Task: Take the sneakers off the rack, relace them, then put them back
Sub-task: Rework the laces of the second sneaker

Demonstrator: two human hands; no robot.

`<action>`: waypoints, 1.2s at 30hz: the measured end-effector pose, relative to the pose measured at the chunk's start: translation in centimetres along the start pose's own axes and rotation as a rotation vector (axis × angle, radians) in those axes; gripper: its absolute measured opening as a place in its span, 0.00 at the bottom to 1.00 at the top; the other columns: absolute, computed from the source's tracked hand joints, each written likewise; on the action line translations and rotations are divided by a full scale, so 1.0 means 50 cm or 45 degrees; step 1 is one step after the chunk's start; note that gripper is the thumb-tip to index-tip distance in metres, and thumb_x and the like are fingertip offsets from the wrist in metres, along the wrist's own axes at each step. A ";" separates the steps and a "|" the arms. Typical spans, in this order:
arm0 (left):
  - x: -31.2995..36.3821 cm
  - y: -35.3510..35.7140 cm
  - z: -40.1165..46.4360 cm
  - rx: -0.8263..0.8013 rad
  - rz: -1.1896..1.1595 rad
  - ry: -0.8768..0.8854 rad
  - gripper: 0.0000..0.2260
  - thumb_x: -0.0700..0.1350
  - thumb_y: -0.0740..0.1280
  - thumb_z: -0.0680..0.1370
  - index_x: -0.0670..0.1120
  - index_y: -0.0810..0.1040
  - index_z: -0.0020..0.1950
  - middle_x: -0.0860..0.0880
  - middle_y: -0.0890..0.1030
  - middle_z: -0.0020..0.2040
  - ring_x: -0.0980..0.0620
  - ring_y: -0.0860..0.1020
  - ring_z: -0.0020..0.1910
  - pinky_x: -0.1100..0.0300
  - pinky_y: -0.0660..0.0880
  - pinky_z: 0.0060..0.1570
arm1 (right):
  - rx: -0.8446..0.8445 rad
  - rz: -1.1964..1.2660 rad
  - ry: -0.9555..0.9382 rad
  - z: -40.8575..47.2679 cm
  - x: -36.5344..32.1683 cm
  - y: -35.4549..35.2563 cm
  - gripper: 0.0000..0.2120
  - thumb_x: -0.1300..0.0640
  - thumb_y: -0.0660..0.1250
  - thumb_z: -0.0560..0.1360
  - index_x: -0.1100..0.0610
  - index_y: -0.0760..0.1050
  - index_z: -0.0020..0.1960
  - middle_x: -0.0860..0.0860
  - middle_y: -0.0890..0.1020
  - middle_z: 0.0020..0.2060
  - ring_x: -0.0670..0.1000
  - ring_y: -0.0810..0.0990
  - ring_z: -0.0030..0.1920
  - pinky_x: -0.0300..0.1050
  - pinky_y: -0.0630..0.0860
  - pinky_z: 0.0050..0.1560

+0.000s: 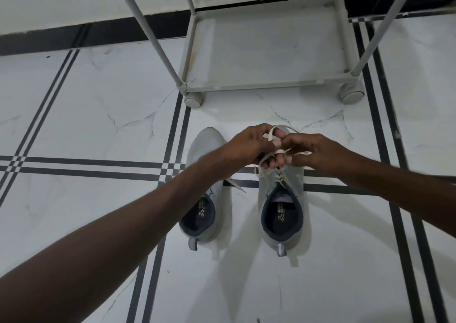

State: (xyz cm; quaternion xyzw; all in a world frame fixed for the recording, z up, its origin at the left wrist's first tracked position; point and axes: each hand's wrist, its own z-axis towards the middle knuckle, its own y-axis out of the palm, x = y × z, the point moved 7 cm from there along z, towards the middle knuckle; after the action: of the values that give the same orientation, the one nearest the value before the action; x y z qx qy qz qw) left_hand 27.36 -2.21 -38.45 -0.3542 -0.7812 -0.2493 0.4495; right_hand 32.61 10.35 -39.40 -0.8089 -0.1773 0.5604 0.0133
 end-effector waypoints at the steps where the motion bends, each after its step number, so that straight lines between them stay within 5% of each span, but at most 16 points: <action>1: 0.000 -0.002 0.000 0.012 0.004 0.004 0.12 0.39 0.63 0.82 0.38 0.70 0.64 0.42 0.81 0.37 0.49 0.77 0.31 0.60 0.74 0.33 | 0.039 -0.008 -0.029 0.001 -0.006 -0.003 0.05 0.61 0.69 0.75 0.55 0.81 0.49 0.49 0.85 0.45 0.43 0.83 0.49 0.42 0.75 0.52; 6: -0.012 -0.024 -0.003 0.138 0.058 0.001 0.07 0.40 0.67 0.80 0.39 0.76 0.56 0.41 0.82 0.37 0.50 0.76 0.29 0.60 0.73 0.31 | 0.224 -0.027 -0.092 -0.006 -0.039 -0.048 0.12 0.60 0.61 0.72 0.61 0.77 0.32 0.57 0.81 0.29 0.56 0.80 0.36 0.50 0.75 0.45; 9: -0.018 -0.037 -0.004 0.156 0.154 0.064 0.07 0.38 0.69 0.78 0.36 0.78 0.54 0.40 0.84 0.40 0.50 0.79 0.33 0.62 0.75 0.33 | 0.041 -0.082 -0.004 -0.015 -0.042 -0.040 0.18 0.61 0.59 0.76 0.64 0.74 0.29 0.57 0.72 0.21 0.56 0.72 0.25 0.45 0.70 0.34; 13: 0.005 -0.048 -0.005 0.259 0.638 0.258 0.09 0.34 0.73 0.73 0.42 0.82 0.52 0.47 0.86 0.45 0.53 0.84 0.45 0.60 0.80 0.48 | -0.303 -0.867 0.195 -0.031 0.009 0.016 0.12 0.55 0.63 0.71 0.55 0.81 0.32 0.53 0.82 0.25 0.49 0.80 0.27 0.41 0.75 0.35; 17: 0.032 -0.013 -0.014 0.397 1.370 0.593 0.12 0.31 0.69 0.70 0.43 0.82 0.50 0.47 0.81 0.45 0.50 0.80 0.40 0.55 0.77 0.38 | -0.058 -1.164 0.062 -0.006 0.014 0.028 0.13 0.59 0.62 0.74 0.49 0.84 0.50 0.49 0.85 0.45 0.50 0.80 0.41 0.43 0.74 0.41; 19: 0.029 0.006 -0.017 0.441 1.550 0.694 0.13 0.30 0.66 0.70 0.43 0.79 0.51 0.46 0.77 0.45 0.49 0.78 0.38 0.56 0.73 0.33 | 0.045 -0.959 0.024 0.016 0.013 0.026 0.16 0.64 0.60 0.77 0.52 0.82 0.57 0.50 0.84 0.47 0.49 0.79 0.43 0.38 0.71 0.41; 21: 0.032 0.020 -0.025 0.499 1.591 0.766 0.11 0.31 0.66 0.71 0.42 0.78 0.50 0.45 0.75 0.45 0.50 0.72 0.36 0.55 0.70 0.30 | 0.068 -0.421 0.133 0.032 0.025 0.027 0.15 0.67 0.62 0.77 0.57 0.82 0.58 0.51 0.85 0.46 0.50 0.82 0.46 0.32 0.74 0.43; 24: 0.038 0.032 -0.034 0.572 1.531 0.824 0.10 0.33 0.68 0.71 0.41 0.77 0.50 0.45 0.75 0.44 0.53 0.67 0.36 0.59 0.65 0.31 | 0.059 0.230 0.262 0.040 0.027 0.037 0.11 0.67 0.64 0.77 0.61 0.82 0.55 0.56 0.87 0.46 0.52 0.85 0.49 0.42 0.82 0.51; 27: 0.039 0.025 -0.037 0.659 1.442 0.809 0.09 0.36 0.70 0.72 0.44 0.77 0.51 0.47 0.75 0.45 0.56 0.65 0.35 0.64 0.62 0.33 | 0.084 0.433 0.345 0.046 0.028 0.030 0.10 0.65 0.63 0.77 0.66 0.82 0.52 0.60 0.87 0.45 0.56 0.85 0.46 0.47 0.83 0.51; 30: 0.033 -0.003 -0.033 0.716 1.299 0.707 0.07 0.40 0.71 0.73 0.44 0.78 0.50 0.50 0.75 0.43 0.51 0.74 0.35 0.57 0.71 0.33 | 0.199 0.532 0.417 0.047 0.044 0.011 0.09 0.63 0.60 0.74 0.66 0.77 0.43 0.60 0.84 0.37 0.58 0.84 0.38 0.48 0.80 0.43; 33: 0.006 -0.046 -0.033 0.743 1.017 0.486 0.06 0.38 0.74 0.70 0.43 0.81 0.45 0.51 0.77 0.39 0.52 0.79 0.33 0.55 0.77 0.35 | 0.259 0.746 0.461 0.042 0.060 -0.016 0.11 0.60 0.55 0.69 0.58 0.67 0.28 0.53 0.69 0.23 0.55 0.70 0.27 0.49 0.75 0.38; 36: -0.038 -0.101 -0.048 0.712 0.552 0.187 0.04 0.33 0.75 0.71 0.37 0.82 0.44 0.46 0.81 0.34 0.56 0.82 0.27 0.63 0.78 0.27 | 0.170 0.870 0.473 0.029 0.067 -0.040 0.13 0.59 0.54 0.68 0.56 0.61 0.25 0.50 0.59 0.20 0.51 0.59 0.21 0.44 0.67 0.30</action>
State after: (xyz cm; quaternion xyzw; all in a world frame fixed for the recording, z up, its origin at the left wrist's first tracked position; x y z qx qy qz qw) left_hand 25.34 -7.70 -39.33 -0.3562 -0.6915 0.0506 0.6265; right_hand 31.78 12.99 -42.54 -0.9064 0.1445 0.3868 -0.0895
